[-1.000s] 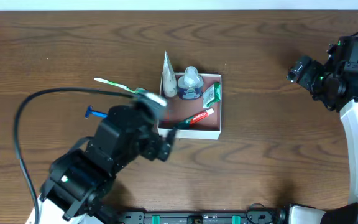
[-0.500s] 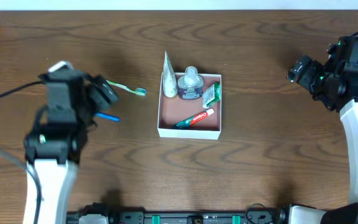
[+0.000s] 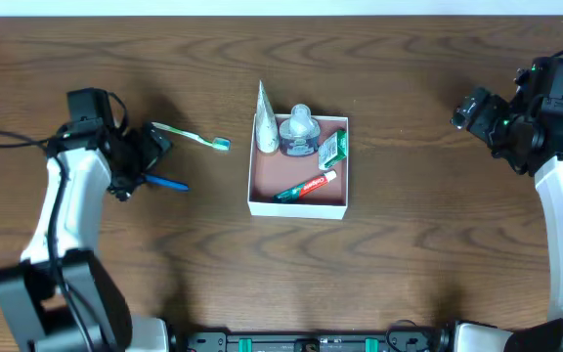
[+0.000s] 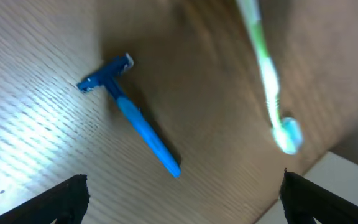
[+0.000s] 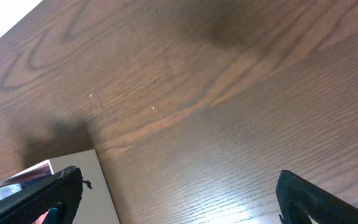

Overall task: Pack container
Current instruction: 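Move the left gripper to the blue razor and grasp its handle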

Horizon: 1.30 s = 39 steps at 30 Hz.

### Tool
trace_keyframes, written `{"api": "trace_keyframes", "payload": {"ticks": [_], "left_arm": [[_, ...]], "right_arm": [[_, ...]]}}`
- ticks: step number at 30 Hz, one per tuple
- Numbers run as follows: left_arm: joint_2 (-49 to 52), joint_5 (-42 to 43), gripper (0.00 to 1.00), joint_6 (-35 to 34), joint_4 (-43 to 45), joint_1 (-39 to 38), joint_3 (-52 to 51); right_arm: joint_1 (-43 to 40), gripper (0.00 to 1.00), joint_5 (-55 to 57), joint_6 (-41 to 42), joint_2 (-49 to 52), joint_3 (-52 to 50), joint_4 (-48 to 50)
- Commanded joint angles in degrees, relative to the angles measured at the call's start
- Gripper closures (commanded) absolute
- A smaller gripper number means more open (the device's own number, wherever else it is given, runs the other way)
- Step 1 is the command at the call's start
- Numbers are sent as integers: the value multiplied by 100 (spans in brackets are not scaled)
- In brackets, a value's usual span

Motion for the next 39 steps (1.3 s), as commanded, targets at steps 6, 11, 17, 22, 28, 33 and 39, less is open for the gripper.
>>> {"api": "trace_keyframes", "payload": {"ticks": [6,11,17,22,28,33,39], "left_arm": [[638,-188,2,-68,4,22,118],[859,-212,2,-68,22,22,118],[1078,-328,1,-66,22,22,118],[1261,-514,0,-22,17,22,116],[1493,-516,9,-22,63,22,116],[1725,-514,15,-22,149,22,116],[1923,-516,30,114,197,22,116]], "right_arm": [[-26,1,24,-46,0,48,-9],[-26,1,24,-46,0,48,-9],[-26,1,22,-46,0,48,-9],[-26,1,22,-46,0,48,-9],[-26,1,22,-46,0,48,-9],[-26,1,22,-46,0,48,-9],[-26,1,24,-46,0,48,-9]]}}
